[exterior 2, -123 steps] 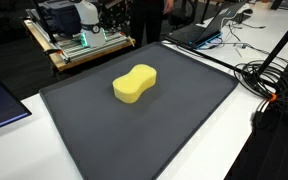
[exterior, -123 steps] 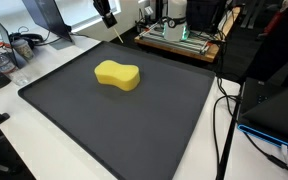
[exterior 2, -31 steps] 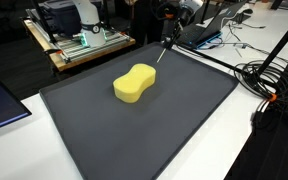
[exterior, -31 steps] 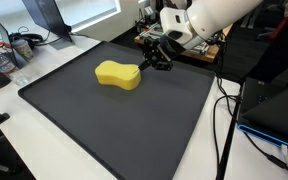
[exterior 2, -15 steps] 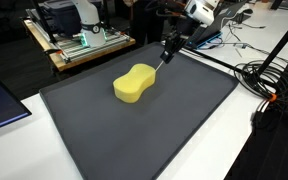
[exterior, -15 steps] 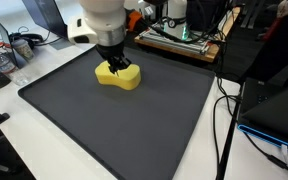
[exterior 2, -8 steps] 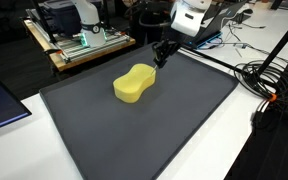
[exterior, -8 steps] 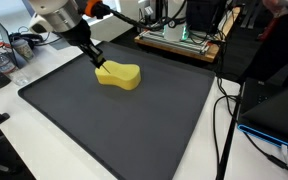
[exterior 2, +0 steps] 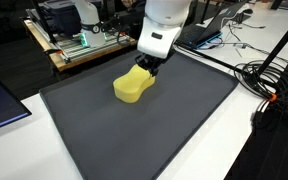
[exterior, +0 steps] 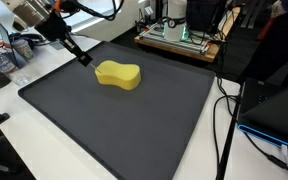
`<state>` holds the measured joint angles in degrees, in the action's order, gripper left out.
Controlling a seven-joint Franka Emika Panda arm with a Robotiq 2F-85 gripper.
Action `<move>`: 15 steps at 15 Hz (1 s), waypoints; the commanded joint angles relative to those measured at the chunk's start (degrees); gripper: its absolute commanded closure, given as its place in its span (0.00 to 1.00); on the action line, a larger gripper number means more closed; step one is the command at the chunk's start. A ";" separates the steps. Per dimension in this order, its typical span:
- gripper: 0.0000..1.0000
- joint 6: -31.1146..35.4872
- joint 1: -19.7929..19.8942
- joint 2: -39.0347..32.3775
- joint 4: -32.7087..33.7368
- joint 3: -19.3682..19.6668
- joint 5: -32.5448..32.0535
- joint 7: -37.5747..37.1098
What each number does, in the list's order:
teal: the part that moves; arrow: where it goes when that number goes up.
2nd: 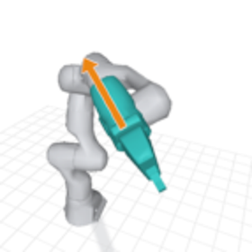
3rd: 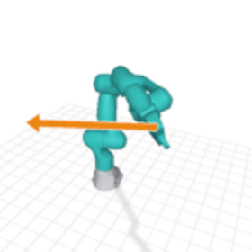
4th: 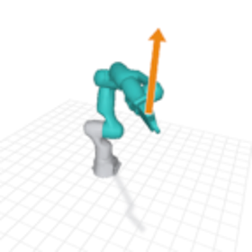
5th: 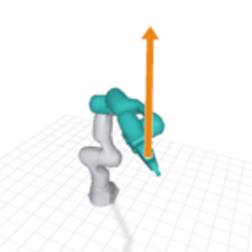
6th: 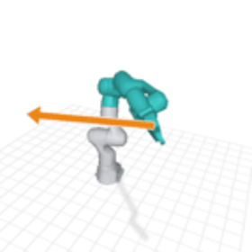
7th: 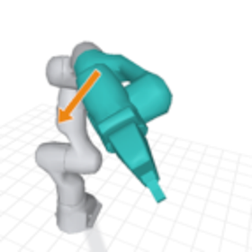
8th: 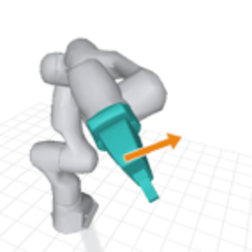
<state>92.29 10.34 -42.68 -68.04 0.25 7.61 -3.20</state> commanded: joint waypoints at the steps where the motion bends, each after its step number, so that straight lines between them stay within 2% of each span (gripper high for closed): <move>1: 0.97 -2.56 4.39 -1.87 3.60 0.01 6.23 2.54; 5: 0.97 -0.09 8.54 0.20 0.14 0.47 10.79 4.55; 9: 0.97 5.57 12.10 2.64 -4.55 0.07 13.24 5.76; 15: 0.97 17.65 15.22 9.85 -18.54 0.08 16.84 8.44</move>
<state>104.10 24.06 -39.45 -75.62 0.66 21.28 2.64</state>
